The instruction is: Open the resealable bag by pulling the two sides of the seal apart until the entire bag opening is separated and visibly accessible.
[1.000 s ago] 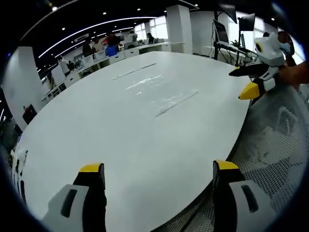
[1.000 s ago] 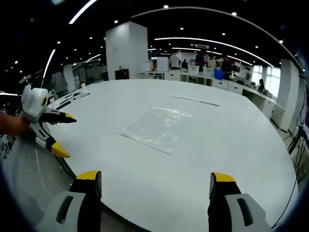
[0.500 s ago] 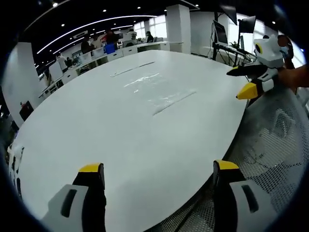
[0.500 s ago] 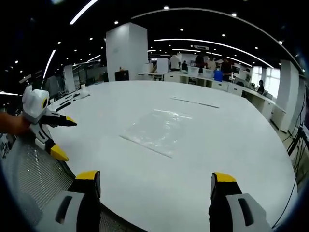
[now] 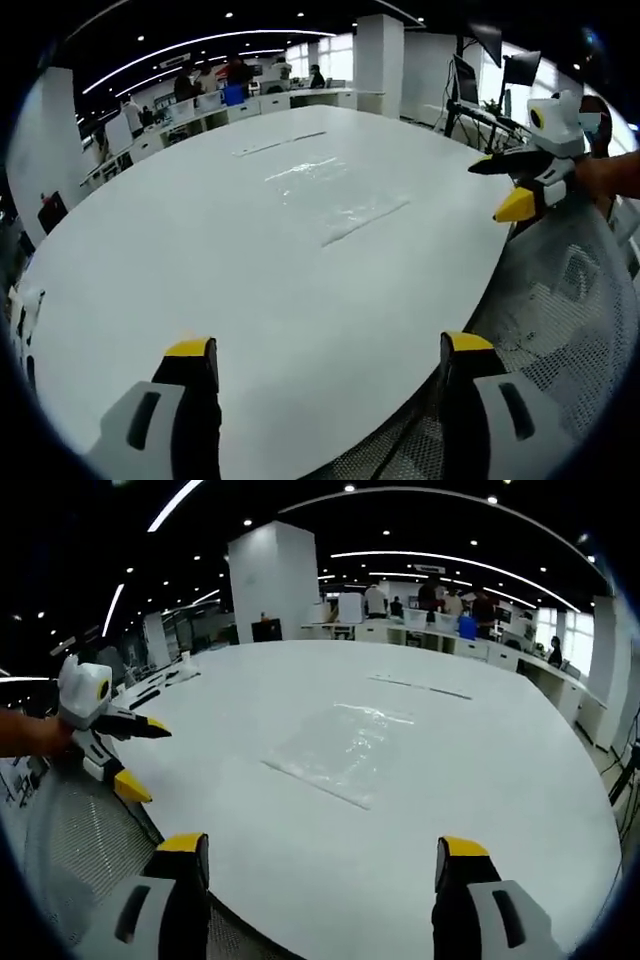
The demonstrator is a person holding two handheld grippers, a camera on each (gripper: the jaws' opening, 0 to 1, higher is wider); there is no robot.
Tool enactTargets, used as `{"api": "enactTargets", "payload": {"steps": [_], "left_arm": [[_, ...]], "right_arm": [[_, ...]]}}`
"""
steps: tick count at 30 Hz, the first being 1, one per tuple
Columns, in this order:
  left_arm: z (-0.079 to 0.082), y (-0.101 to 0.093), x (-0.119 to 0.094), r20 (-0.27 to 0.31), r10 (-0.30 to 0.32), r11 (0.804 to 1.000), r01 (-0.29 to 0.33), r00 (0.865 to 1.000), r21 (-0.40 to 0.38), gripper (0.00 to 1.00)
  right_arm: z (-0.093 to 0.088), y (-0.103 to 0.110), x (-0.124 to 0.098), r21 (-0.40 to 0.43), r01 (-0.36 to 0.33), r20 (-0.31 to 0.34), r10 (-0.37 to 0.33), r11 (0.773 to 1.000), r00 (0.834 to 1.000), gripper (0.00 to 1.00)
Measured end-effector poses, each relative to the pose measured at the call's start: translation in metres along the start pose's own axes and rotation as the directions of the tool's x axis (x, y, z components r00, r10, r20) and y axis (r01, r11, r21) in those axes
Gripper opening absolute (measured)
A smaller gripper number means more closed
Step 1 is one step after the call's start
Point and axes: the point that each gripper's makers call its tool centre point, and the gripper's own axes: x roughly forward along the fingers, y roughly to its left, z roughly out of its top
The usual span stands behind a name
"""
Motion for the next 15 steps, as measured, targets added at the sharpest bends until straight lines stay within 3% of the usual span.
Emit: {"api": "enactTargets", "payload": {"steps": [10,15], "left_arm": [[0.014,-0.007,-0.001,-0.005,-0.03,0.999,0.03,1.0,0.016,0.89],[0.016,-0.009,-0.001,-0.014,-0.033,0.999,0.033,0.999,0.027,0.86]], "right_arm": [[0.012,0.0,0.022,-0.048,-0.087,-0.037,0.085,0.995,0.996,0.9],[0.008,0.003,0.035,-0.058,-0.149,-0.094,0.143,0.987,0.985,0.84]]}}
